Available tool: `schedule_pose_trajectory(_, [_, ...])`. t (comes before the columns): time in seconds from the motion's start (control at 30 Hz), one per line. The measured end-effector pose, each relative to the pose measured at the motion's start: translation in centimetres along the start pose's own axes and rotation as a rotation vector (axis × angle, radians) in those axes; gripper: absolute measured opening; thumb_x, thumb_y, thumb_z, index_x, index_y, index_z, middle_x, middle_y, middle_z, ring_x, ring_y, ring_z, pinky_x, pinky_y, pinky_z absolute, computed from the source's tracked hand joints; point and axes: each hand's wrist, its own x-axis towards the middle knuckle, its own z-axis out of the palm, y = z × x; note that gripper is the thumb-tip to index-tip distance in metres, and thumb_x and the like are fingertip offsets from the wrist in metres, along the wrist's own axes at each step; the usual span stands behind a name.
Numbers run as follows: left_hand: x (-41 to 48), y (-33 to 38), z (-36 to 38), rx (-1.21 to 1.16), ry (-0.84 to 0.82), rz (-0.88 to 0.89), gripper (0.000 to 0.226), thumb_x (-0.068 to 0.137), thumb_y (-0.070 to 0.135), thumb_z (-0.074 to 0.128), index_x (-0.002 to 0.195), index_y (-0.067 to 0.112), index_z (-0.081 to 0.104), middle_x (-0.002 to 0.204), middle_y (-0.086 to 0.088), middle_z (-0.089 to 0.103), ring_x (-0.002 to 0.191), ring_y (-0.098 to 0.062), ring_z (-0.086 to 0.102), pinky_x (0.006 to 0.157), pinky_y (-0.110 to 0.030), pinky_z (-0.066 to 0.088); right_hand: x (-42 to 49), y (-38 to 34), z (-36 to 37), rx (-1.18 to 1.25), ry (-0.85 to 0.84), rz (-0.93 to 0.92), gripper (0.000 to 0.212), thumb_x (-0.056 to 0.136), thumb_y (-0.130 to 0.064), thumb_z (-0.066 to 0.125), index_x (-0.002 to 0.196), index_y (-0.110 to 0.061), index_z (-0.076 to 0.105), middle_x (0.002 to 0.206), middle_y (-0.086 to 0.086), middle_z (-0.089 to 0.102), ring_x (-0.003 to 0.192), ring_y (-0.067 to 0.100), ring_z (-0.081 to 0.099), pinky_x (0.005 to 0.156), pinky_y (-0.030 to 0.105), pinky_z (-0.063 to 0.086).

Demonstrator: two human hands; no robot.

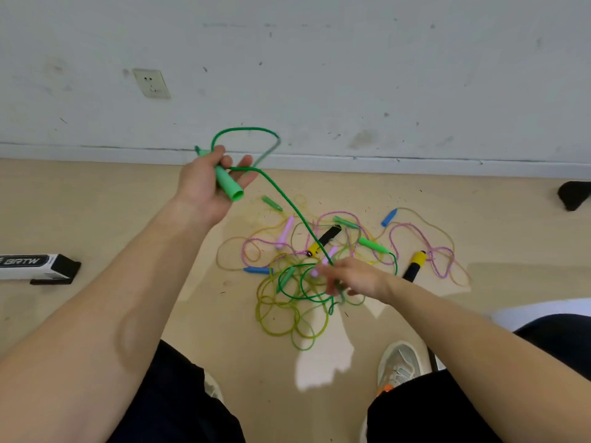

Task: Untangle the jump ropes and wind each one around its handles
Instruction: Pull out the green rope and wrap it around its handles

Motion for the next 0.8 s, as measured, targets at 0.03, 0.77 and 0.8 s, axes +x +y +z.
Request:
schedule_pose_trajectory(0.03, [0.2,0.0,-0.4,0.039,0.011,0.011,0.013,0.104,0.014,0.049,0.093,0.009,0.054,0.061,0.001,0.05,0.078,-0.021,0.073,0.066,-0.042,0.061,0.3,0.8,-0.3,-0.083,0.017,0.023,0.038,0.101,-0.038,0.054,0.074,-0.012,0.054,0.084,0.012,0.071,0.063,0.009,0.058,0.063,0.019,0.042])
schedule_pose_trajectory(0.77, [-4.3,-10.6,-0.1,0.669,-0.401,-0.35,0.007,0.102,0.01,0.047,0.099,0.004,0.05,0.064,-0.012,0.057,0.056,-0.029,0.059,0.06,-0.035,0.055,-3.0,-7.1,-8.9,1.324,0.461,-0.414,0.015,0.105,-0.007,0.043,0.104,-0.002,0.058,0.076,0.006,0.066,0.078,0.023,0.074,0.066,0.027,0.06])
schedule_pose_trajectory(0.8, [-4.1,-10.0,0.0,0.637,-0.376,-0.347,0.007,0.102,0.012,0.049,0.096,0.008,0.051,0.064,-0.009,0.056,0.054,-0.026,0.056,0.06,-0.036,0.054,-2.8,-6.4,-9.5,1.28,0.541,-0.405,0.014,0.105,-0.009,0.046,0.104,-0.003,0.058,0.079,0.006,0.066,0.078,0.023,0.074,0.068,0.027,0.06])
